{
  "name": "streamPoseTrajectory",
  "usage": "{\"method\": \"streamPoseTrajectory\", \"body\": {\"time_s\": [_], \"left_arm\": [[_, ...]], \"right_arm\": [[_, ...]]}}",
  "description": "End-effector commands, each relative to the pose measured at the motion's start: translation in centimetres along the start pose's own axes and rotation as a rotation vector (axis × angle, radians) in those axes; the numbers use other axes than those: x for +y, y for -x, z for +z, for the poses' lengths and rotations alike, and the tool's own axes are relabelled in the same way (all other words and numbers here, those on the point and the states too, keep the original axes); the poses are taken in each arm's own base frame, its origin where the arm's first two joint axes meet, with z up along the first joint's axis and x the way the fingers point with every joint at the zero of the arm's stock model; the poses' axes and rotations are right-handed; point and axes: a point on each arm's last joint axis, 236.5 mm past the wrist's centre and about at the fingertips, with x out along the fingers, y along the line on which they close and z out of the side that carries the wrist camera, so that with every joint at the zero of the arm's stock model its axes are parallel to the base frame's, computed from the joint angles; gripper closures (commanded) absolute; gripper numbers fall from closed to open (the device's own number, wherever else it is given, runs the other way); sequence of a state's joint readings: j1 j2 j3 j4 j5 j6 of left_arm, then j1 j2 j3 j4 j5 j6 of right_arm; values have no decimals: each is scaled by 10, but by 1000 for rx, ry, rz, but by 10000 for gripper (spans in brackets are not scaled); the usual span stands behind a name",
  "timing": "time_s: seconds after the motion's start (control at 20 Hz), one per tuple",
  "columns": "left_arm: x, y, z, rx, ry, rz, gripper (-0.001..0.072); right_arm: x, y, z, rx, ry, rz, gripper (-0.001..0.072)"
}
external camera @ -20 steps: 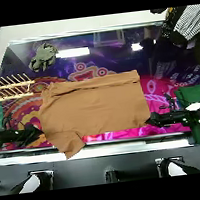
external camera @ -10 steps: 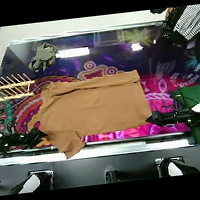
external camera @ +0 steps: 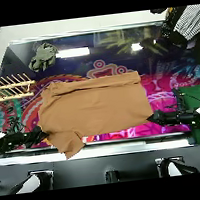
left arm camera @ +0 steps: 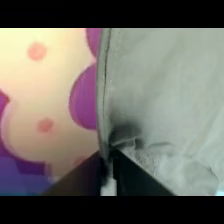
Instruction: Fold the clothes and pants, and hang the long-sleeved shirts on hangers.
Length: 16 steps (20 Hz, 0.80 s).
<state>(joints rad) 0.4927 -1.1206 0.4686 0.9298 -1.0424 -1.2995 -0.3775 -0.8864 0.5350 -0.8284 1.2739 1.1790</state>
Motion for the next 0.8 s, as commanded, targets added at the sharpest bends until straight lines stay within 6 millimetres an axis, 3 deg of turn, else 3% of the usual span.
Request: {"method": "streamPoseTrajectory", "body": {"time_s": [0.0, 0.1, 0.2, 0.3, 0.4, 0.5, 0.55, 0.65, 0.75], "left_arm": [[-9, 0, 4, -15, 7, -30, 687], [-21, 5, 12, -33, -7, -55, 688], [-40, 16, 25, -56, -55, -77, 689], [-72, 34, 44, -96, -133, -113, 689], [-116, 65, 71, -173, -213, -146, 689], [-170, 115, 97, -285, -315, -189, 690], [-200, 149, 107, -353, -370, -216, 690], [-253, 229, 112, -510, -484, -255, 690], [-287, 318, 101, -705, -570, -227, 690]], "right_arm": [[10, 4, 3, -25, 4, 28, 680], [23, 5, 13, -68, 17, 79, 681], [35, 12, 37, -164, 25, 119, 682], [49, 26, 66, -262, 64, 132, 682], [79, 44, 92, -342, 175, 122, 683], [114, 74, 123, -454, 258, 105, 683], [137, 98, 139, -522, 310, 99, 683], [181, 154, 157, -636, 402, 94, 683], [225, 219, 157, -753, 516, 60, 683]]}}
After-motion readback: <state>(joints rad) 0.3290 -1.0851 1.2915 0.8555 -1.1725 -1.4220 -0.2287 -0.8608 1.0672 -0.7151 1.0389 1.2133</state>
